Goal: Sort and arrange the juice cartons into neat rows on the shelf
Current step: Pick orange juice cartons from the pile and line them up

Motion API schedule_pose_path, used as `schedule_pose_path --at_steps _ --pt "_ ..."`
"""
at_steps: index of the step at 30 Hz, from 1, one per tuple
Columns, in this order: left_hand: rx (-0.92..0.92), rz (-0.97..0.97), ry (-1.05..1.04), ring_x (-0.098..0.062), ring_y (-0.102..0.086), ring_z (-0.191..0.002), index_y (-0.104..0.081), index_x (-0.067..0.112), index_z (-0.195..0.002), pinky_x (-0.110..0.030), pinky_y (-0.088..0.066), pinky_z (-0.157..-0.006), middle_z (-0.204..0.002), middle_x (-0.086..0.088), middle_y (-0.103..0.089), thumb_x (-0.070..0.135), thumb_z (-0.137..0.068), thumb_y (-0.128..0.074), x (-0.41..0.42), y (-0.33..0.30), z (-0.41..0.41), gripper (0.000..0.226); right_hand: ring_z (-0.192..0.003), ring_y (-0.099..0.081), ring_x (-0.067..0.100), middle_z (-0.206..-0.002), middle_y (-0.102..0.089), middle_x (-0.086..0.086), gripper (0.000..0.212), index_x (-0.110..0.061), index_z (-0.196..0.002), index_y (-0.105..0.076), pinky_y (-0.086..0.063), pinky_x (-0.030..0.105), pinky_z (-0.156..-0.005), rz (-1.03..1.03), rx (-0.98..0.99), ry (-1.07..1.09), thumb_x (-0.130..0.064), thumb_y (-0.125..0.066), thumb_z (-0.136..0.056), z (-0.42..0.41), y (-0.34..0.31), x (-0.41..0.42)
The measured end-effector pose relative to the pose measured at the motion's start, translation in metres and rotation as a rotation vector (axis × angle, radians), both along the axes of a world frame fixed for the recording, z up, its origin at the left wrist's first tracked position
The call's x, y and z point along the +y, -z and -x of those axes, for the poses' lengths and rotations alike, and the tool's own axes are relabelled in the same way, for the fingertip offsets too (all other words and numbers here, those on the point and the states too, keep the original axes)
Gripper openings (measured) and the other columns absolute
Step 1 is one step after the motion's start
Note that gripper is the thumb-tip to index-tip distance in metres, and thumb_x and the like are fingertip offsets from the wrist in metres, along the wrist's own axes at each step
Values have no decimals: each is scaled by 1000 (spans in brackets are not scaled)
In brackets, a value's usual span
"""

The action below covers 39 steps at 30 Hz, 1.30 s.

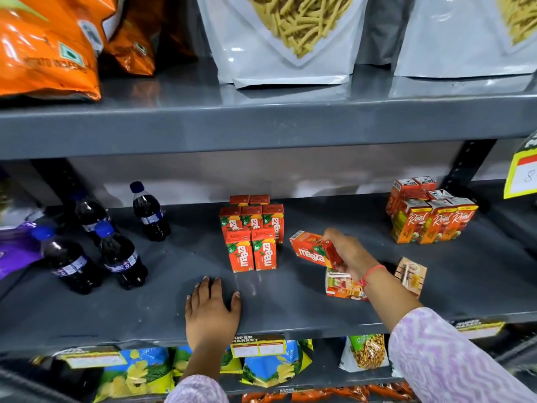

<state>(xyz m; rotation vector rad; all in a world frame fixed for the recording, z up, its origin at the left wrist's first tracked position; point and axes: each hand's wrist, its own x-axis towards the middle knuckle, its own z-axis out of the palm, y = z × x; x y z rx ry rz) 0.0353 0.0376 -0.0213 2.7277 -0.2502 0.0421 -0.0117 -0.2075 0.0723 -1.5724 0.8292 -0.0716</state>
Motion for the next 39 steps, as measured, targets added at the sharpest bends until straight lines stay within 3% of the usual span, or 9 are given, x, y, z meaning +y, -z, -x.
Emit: schedule_pose_path --at_steps 4,8,14,19,25,30,33,36,39 --pt "-9 4 -2 -25 -23 -138 -33 15 -137 -39 -13 -116 -150 -8 -30 46 -89 -40 1 -1 0 58 -75 -55 30 -74 -60 10 30 -14 -59 -52 -39 33 -66 322 85 -73 -43 -51 -69 -16 0 2" --pt "-16 4 -10 -28 -31 -135 -41 12 -133 -41 -18 -114 -145 -11 -39 50 -84 -34 1 -1 1 63 -67 -44 28 -57 -44 5 38 -15 -47 -39 -31 32 -55 588 202 -250 -36 -48 -77 -28 -9 10" --pt "-43 14 -28 -36 -50 -120 -57 7 -117 -49 -36 -103 -128 -18 -57 52 -73 -28 -1 1 0 70 -98 -52 33 -82 -59 10 37 -16 -56 -48 -40 35 -83 889 331 -496 -48 -46 -73 -50 -26 28" --pt "-19 2 -19 -37 -57 -111 -62 6 -110 -52 -42 -96 -119 -19 -63 49 -73 -34 -1 -2 0 63 -122 -40 34 -120 -62 6 44 -20 -107 -61 -42 41 -93 1057 409 -632 -51 -50 -78 -62 -33 42" --pt "-24 -4 -17 -37 -56 -113 -61 8 -112 -50 -41 -98 -122 -17 -62 50 -74 -33 0 1 -1 64 -125 -46 32 -129 -58 3 53 -26 -126 -45 -36 44 -107 927 211 -618 -40 -59 -77 -57 -25 43" --pt "-41 -3 -23 -36 -54 -115 -60 8 -113 -50 -40 -100 -124 -17 -61 50 -75 -30 0 4 -2 64 -137 -31 33 -149 -36 12 99 -18 -146 -14 -23 41 -115 632 20 -371 -27 -76 -69 -36 3 33" --pt "-47 -13 -16 -34 -46 -124 -55 10 -121 -47 -32 -107 -133 -15 -53 52 -77 -29 0 5 -2 66 -136 -35 31 -146 -42 14 109 -18 -147 -10 -26 45 -115 466 -63 -253 -22 -81 -65 -23 22 34" --pt "-30 -8 -13 -30 -34 -133 -45 12 -130 -43 -21 -113 -144 -11 -42 49 -80 -32 0 5 -2 64 -135 -39 27 -145 -43 11 106 -17 -147 -12 -32 43 -110 243 -141 -159 -17 -81 -66 -16 34 44" --pt "-38 14 -11 -28 -29 -136 -41 13 -133 -41 -18 -114 -146 -10 -37 48 -83 -34 0 4 -1 62 -125 -50 25 -135 -54 6 81 -25 -136 -34 -41 43 -103 224 -207 -117 -17 -79 -69 -16 42 54"
